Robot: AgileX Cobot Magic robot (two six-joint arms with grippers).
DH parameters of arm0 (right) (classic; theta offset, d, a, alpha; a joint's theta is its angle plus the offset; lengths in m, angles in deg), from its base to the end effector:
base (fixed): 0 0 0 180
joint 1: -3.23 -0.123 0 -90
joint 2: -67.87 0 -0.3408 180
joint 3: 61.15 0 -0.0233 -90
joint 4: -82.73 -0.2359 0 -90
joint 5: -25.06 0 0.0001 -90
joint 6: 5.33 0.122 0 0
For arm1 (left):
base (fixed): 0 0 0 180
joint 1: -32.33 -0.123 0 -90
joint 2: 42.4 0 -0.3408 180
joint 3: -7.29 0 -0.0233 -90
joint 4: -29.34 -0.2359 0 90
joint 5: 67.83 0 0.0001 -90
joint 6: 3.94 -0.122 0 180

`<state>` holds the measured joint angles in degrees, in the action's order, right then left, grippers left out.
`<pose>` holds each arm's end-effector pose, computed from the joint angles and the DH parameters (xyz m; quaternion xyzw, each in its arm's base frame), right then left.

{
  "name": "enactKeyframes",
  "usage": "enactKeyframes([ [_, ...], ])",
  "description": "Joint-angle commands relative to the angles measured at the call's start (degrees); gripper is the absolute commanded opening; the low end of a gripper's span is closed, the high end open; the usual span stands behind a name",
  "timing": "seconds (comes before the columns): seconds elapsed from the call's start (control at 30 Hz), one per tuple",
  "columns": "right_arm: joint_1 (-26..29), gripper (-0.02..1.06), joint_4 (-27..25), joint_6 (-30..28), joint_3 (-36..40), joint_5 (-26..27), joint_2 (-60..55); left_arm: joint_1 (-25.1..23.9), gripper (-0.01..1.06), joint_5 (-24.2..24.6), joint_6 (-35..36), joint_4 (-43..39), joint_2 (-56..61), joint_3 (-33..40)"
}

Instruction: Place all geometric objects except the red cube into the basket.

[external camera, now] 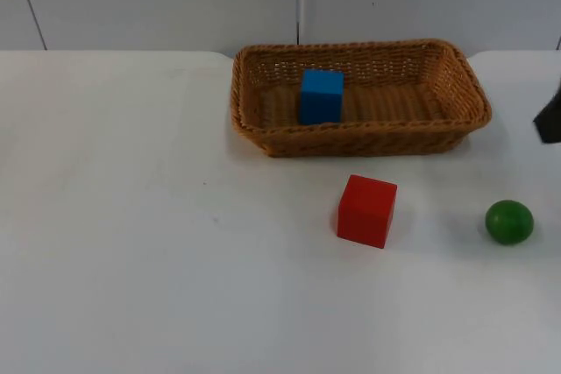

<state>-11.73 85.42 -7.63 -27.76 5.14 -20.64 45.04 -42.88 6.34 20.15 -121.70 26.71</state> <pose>0.2701 0.0702 0.2629 -0.1598 0.9313 0.0214 0.3266 0.2701 -0.0525 0.3781 0.0667 0.8775 -0.0310 0.4738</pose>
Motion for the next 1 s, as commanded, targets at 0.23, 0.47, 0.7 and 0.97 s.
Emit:
enactKeyframes([
  [0.23,-0.34,1.04,0.15,-2.93,0.13,12.52,-15.66,-0.21,1.05,0.17,0.53,-0.52,0.15,0.08],
  [0.47,-0.34,1.04,0.15,-3.37,0.13,16.32,-22.71,-0.21,1.05,0.17,0.53,-0.52,0.15,0.08],
  [0.7,-0.34,1.04,0.15,-3.37,0.13,19.06,-25.64,-0.21,1.05,0.17,0.53,-0.52,0.15,0.08],
  [0.97,-0.34,0.99,0.15,-3.37,0.01,19.34,-27.63,-0.21,1.05,0.16,0.53,-0.62,0.15,0.08],
])
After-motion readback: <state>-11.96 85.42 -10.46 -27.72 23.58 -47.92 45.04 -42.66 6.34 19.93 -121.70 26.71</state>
